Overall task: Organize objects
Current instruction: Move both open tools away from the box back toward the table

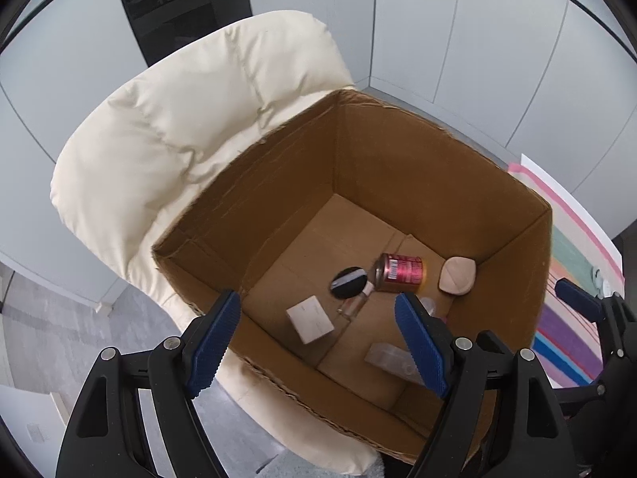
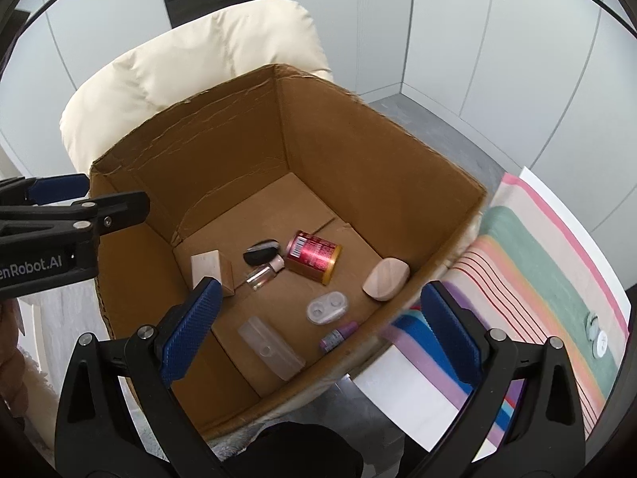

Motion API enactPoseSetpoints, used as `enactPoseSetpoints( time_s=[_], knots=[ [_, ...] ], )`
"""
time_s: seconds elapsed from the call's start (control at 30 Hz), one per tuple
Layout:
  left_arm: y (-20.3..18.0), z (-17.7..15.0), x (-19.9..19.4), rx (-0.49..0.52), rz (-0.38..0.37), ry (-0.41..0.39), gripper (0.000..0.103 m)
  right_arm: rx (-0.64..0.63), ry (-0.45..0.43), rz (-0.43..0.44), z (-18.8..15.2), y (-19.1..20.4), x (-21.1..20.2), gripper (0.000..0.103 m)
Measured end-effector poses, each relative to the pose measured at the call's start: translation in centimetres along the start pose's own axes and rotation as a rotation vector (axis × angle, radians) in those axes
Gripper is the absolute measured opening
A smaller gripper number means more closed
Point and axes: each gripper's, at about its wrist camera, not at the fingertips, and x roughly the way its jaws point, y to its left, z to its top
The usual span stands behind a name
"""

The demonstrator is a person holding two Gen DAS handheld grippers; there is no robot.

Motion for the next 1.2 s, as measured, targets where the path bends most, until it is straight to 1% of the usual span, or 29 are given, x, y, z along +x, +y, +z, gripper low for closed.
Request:
enactPoseSetpoints(
  time_s=[0.1,0.17,0.23,0.33,0.37,0.47,0.57,0.67,0.77,0.9,1.03,1.2],
  knots=[
    [-1.1,-0.2,0.0,0.027,0.000,0.000,0.081,0.023,-0.012,-0.016,-0.4,-1.0,-0.9,0.101],
    [-1.6,-0.4,-0.4,0.042,-0.029,-0.013,0.081,0.046,-0.017,-0.024,-0.7,-1.8,-1.4,0.101],
    [-2.2,-0.4,-1.2,0.060,-0.062,-0.051,0.081,0.068,-0.022,-0.036,-1.1,-2.7,-2.1,0.101],
    [-3.3,-0.5,-2.2,0.093,-0.058,-0.107,0.088,0.109,-0.026,-0.058,-1.9,-4.3,-3.1,0.101],
    [-3.5,-0.5,-2.4,0.098,-0.061,-0.117,0.088,0.121,-0.028,-0.063,-2.2,-4.8,-3.4,0.101],
    [-4.7,-0.3,-2.8,0.107,-0.105,-0.129,0.088,0.158,-0.033,-0.086,-3.1,-6.5,-4.4,0.101],
    [-6.2,-0.2,-3.1,0.128,-0.131,-0.135,0.088,0.191,-0.033,-0.113,-4.2,-8.2,-5.4,0.101],
    [-8.5,-0.2,-3.6,0.170,-0.151,-0.147,0.088,0.226,-0.027,-0.136,-5.5,-9.9,-6.4,0.101],
    [-11.3,-0.5,-4.0,0.219,-0.186,-0.148,0.090,0.262,-0.026,-0.160,-6.8,-11.8,-7.4,0.101],
    [-15.4,-0.9,-4.4,0.294,-0.232,-0.138,0.090,0.316,-0.023,-0.206,-8.6,-14.6,-8.7,0.101],
    [-19.2,-1.6,-5.0,0.373,-0.267,-0.153,0.090,0.363,-0.011,-0.253,-10.7,-17.5,-10.1,0.101],
    [-23.4,-2.6,-5.7,0.443,-0.304,-0.161,0.097,0.441,0.008,-0.314,-13.8,-21.3,-11.7,0.101]
  ],
)
